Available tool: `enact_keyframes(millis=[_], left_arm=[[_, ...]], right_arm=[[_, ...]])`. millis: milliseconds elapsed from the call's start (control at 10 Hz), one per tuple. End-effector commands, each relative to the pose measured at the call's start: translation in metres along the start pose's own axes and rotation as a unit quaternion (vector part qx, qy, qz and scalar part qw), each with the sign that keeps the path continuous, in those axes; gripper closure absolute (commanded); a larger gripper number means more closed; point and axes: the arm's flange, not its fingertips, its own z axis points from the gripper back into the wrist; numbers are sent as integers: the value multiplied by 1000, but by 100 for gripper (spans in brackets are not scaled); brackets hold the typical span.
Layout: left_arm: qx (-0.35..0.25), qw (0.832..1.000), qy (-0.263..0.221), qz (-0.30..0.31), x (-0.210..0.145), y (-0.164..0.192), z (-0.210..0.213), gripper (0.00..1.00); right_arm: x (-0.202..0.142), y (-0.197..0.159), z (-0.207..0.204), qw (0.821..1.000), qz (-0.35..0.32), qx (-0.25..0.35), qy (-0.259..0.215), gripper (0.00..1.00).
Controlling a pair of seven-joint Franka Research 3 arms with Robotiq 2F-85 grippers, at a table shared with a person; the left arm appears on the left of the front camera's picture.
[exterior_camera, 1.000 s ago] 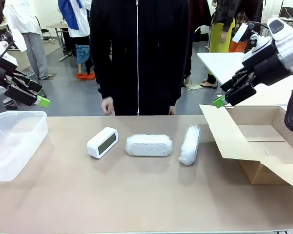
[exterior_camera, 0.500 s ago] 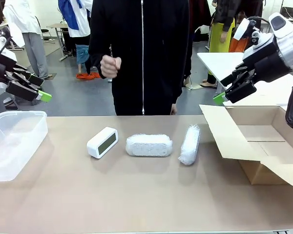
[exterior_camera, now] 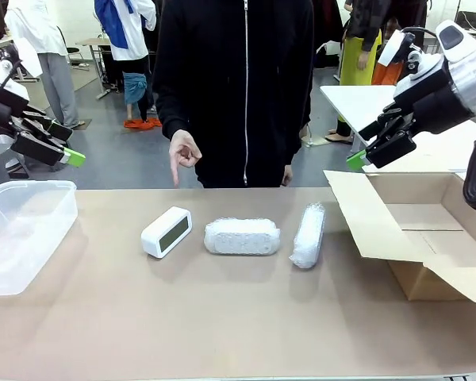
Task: Separate and place wrapped and unwrapped clocks.
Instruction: Pick up the Digital clock indicated by the person.
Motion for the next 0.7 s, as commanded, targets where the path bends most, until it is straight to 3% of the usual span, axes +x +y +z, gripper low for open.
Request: enact_keyframes(millis=[0,600], left_arm=[[0,1000,2,-4,-1,1,2,0],[0,1000,2,-4,-1,1,2,0]], right_arm=[[-1,0,0,1000,0,7,-4,0],[-1,0,0,1000,0,7,-4,0]])
